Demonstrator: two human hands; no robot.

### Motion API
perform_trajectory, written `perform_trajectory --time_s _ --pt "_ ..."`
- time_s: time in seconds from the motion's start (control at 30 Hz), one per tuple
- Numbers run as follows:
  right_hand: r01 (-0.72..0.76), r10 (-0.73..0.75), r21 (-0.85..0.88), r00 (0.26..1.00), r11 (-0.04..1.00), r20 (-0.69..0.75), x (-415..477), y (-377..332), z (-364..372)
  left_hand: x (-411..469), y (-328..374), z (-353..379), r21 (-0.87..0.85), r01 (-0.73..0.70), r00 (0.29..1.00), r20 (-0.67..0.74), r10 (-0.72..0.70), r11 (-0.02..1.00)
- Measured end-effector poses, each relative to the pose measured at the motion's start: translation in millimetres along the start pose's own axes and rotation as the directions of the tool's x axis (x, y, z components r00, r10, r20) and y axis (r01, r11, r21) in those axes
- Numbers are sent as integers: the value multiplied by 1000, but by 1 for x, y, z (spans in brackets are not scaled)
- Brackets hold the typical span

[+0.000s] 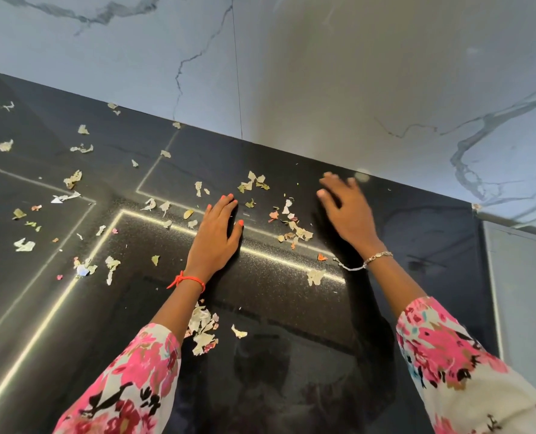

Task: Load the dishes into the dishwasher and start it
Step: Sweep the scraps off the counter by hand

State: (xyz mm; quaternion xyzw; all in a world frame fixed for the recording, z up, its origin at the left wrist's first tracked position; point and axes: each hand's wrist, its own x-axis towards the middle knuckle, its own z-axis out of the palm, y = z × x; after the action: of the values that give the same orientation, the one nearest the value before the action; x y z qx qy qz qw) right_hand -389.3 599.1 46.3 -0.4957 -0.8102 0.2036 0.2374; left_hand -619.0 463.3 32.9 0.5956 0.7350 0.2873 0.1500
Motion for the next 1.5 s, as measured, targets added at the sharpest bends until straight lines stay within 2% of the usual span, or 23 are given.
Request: perform_trajectory --time_s 0.07,0.1,0.13,0.2,0.3,0.4,0.47,0.53,0.63,0.73,0.87,0.93,1.0,1.07,1.13,1.23,1.37,1.43,1.5 --pt "-245 225 -72 951 967 -212 4 20 -6 -1 0 0 -4 2 1000 0 -2 1000" --pt "-360 329 -111 917 927 -225 7 29 -10 0 0 0 -6 2 1000 -1 -2 1000" --pt "-426 395 -171 899 888 -191 8 37 -12 -1 1 0 -6 2 1000 -1 -2 1000" --pt "-438 435 -302 897 847 -79 6 42 -10 -1 0 0 -10 7 1000 -3 -7 1000" --pt "-320 353 -342 935 884 40 -4 24 -1 0 1 0 -18 1 1000 -2 -1 1000" --pt "-37 109 -311 970 950 218 -30 -21 23 -1 1 -1 -44 12 1000 -12 -13 999" --pt "165 -101 -159 932 973 348 -47 -51 36 0 -1 -2 -99 36 999 -7 -37 994" --pt "195 -186 15 912 981 366 -41 -66 39 2 -2 -7 -185 64 998 15 -62 981" --pt "118 -106 -27 956 993 273 9 -57 38 3 -3 -20 -280 106 993 82 -86 954" --pt "74 -9 -176 940 982 342 53 -45 42 0 -8 -32 -247 111 990 114 -85 963" --pt "104 33 -345 928 933 371 50 -55 64 -10 -26 -43 -209 124 988 115 -101 970" --pt "154 -39 -271 921 950 388 29 -70 66 -18 -33 -48 -217 106 992 92 -88 970" --pt "271 -192 -116 870 956 455 2 -87 66 -25 -38 -54 -220 76 996 60 -64 973" --pt "321 -302 42 828 946 473 -14 -99 66 -34 -41 -59 -221 52 999 11 -51 974" --pt "279 -300 112 856 954 421 -1 -106 70 -43 -46 -65 -217 42 998 -34 -50 975" --pt "204 -196 27 886 979 420 37 -107 82 -60 -53 -72 -214 46 996 -63 -61 976" --pt "381 -254 -147 812 913 526 39 -124 103 -87 -69 -78 -160 107 990 -78 -121 981" --pt "459 -314 -130 761 879 568 18 -131 103 -99 -77 -77 -119 114 990 -71 -123 986" --pt "506 -365 -39 671 862 646 -5 -135 92 -105 -81 -76 -93 109 991 -70 -116 990"
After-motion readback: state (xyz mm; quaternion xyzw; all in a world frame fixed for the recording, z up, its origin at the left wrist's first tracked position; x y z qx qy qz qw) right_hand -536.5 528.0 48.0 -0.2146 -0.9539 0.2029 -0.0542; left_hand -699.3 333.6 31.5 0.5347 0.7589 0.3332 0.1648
